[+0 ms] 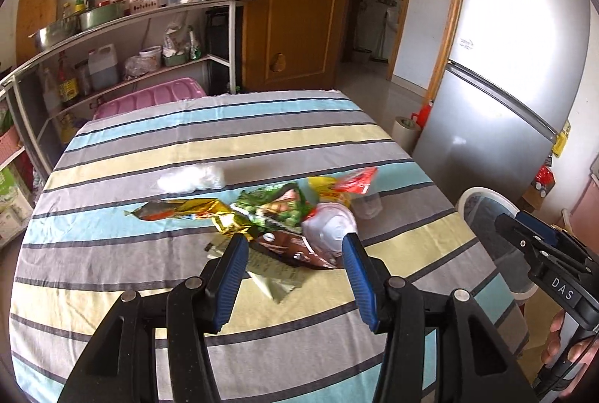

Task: Collect trash
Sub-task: 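Move both tools back to the table toward the clear plastic cup, then close the right tool on the clear plastic cup and lift it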

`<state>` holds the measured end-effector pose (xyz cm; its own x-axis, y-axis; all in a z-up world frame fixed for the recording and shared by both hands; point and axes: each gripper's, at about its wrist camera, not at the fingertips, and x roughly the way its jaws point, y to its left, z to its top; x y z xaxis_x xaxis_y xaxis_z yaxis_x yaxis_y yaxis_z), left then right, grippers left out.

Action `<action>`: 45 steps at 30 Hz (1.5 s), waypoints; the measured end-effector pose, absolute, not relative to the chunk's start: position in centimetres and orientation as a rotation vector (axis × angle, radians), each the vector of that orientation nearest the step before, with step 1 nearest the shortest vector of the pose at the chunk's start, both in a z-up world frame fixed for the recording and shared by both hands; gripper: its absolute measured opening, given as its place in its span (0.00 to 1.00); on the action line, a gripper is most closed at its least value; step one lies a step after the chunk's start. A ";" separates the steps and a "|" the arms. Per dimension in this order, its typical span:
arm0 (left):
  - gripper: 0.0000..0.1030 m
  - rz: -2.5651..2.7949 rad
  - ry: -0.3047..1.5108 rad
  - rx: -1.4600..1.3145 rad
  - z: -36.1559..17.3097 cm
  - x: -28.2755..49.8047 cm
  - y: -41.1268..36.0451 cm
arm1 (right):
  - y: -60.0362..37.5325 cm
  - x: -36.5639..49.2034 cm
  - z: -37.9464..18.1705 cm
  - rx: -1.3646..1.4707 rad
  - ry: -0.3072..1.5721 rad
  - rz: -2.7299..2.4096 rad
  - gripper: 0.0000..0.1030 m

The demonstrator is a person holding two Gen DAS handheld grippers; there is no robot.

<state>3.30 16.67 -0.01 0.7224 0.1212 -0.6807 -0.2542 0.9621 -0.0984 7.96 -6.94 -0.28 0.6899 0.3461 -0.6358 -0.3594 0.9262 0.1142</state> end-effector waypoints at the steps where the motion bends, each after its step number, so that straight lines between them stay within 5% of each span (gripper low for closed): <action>1: 0.51 0.222 0.735 -0.191 -0.1 3.0 17.3 | -6.3 8.0 -0.4 -0.027 0.709 0.407 0.49; 21: 0.56 0.311 0.749 -0.330 -1.0 2.6 26.3 | 5.3 10.1 -1.4 -0.124 0.756 0.616 0.49; 45: 0.58 0.340 0.906 -0.492 -5.6 8.4 29.4 | 8.0 10.3 -3.5 -0.213 0.826 0.674 0.47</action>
<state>8.40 29.39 -5.55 0.5758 0.0750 -0.8142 -0.4791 0.8379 -0.2616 10.27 7.99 -3.49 0.4856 0.4688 -0.7378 -0.6283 0.7740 0.0783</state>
